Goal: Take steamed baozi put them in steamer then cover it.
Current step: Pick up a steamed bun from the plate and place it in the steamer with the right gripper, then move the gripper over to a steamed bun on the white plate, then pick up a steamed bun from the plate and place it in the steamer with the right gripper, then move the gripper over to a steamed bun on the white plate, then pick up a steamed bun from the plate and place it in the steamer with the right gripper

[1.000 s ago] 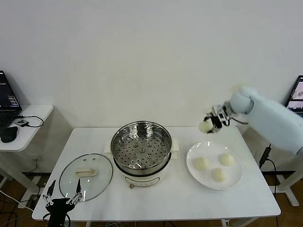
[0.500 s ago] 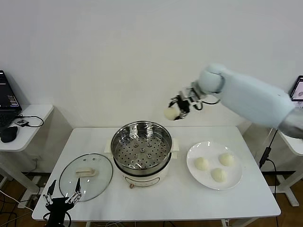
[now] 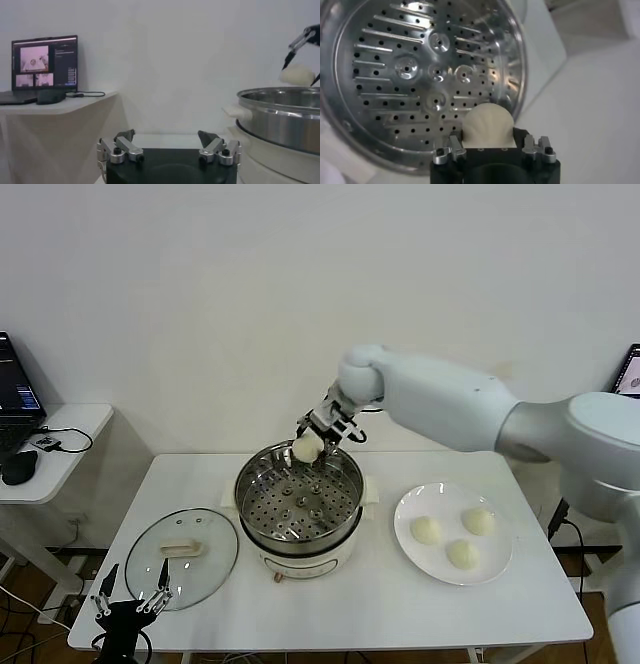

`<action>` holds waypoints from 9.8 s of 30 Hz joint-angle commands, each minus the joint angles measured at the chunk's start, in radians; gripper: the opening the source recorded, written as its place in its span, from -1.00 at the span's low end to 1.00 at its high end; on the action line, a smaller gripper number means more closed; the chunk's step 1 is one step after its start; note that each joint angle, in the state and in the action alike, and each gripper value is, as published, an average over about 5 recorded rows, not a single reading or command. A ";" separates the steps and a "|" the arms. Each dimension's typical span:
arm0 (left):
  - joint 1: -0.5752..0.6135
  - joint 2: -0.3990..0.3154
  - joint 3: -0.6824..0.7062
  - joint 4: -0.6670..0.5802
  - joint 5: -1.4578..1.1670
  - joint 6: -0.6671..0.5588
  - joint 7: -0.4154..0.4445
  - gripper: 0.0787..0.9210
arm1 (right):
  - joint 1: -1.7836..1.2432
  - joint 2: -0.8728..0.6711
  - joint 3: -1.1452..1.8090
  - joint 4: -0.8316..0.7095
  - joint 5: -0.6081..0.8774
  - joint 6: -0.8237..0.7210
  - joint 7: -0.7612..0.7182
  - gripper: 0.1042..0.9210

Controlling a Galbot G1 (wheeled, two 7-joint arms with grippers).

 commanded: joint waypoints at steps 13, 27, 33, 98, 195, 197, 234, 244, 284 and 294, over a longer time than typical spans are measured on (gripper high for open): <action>-0.001 -0.001 0.001 -0.003 -0.010 -0.003 0.001 0.77 | -0.107 0.154 -0.010 -0.200 -0.298 0.277 0.122 0.30; 0.003 -0.004 0.001 -0.011 -0.009 0.000 -0.004 0.77 | -0.058 0.121 -0.020 -0.156 -0.232 0.256 0.106 0.75; 0.012 0.004 -0.013 -0.027 -0.010 0.009 -0.004 0.77 | 0.098 -0.012 -0.045 0.054 0.065 -0.003 0.010 0.76; -0.001 -0.002 -0.079 -0.025 -0.007 0.070 -0.018 0.77 | -0.565 -0.517 0.393 0.207 -0.164 -0.521 -0.053 0.76; -0.030 -0.007 -0.061 -0.052 0.019 0.032 -0.027 0.77 | 0.126 -0.067 -0.031 0.328 0.460 -0.905 0.028 0.76; -0.029 -0.007 -0.058 -0.054 0.019 0.033 -0.027 0.77 | 0.187 -0.146 -0.034 0.384 0.451 -0.873 -0.027 0.76; 0.053 -0.034 -0.052 -0.090 0.083 0.028 -0.040 0.77 | -0.625 -0.913 0.459 0.550 -0.213 -0.496 -0.168 0.76; 0.051 -0.034 -0.060 -0.069 0.090 0.011 -0.043 0.77 | -0.642 -0.811 0.463 0.438 -0.230 -0.482 -0.127 0.76; 0.029 -0.029 -0.067 -0.060 0.086 0.012 -0.046 0.77 | -0.493 -0.749 0.466 0.412 -0.127 -0.527 -0.184 0.28; 0.029 -0.025 -0.056 -0.064 0.088 0.012 -0.046 0.77 | -0.067 -0.650 0.299 0.394 0.052 -0.540 -0.208 0.30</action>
